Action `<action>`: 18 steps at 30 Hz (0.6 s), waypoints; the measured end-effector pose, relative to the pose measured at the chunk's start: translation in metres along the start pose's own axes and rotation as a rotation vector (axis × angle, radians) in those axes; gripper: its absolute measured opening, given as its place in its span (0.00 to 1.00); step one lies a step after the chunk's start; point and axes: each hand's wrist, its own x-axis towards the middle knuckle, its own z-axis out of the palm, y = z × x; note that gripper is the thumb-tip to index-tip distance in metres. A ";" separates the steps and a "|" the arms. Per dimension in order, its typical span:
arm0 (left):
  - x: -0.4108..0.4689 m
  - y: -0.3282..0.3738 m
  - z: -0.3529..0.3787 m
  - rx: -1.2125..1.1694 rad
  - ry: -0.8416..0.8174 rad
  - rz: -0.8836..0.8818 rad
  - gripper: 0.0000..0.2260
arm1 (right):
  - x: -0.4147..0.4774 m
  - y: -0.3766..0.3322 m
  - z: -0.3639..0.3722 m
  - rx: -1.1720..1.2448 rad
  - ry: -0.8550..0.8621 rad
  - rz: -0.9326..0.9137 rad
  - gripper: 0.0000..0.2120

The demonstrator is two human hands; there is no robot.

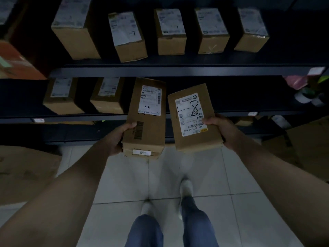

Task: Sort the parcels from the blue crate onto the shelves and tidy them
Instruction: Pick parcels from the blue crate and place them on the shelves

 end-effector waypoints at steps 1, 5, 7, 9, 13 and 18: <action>0.013 0.002 0.001 -0.002 0.002 0.012 0.26 | 0.013 0.001 -0.001 -0.004 -0.006 -0.005 0.32; 0.065 0.006 0.005 -0.035 0.023 0.044 0.22 | 0.066 0.009 -0.003 0.017 -0.028 -0.019 0.36; 0.090 0.004 0.003 -0.048 0.024 0.064 0.24 | 0.090 0.016 -0.004 0.020 -0.023 -0.046 0.37; 0.112 0.001 -0.002 -0.043 0.018 0.080 0.26 | 0.111 0.023 -0.007 0.034 -0.022 -0.071 0.35; 0.148 0.007 -0.010 -0.027 0.005 0.139 0.26 | 0.146 0.030 -0.013 0.084 -0.026 -0.093 0.32; 0.181 0.023 -0.008 -0.005 0.014 0.186 0.23 | 0.173 0.024 -0.010 0.174 -0.021 -0.088 0.15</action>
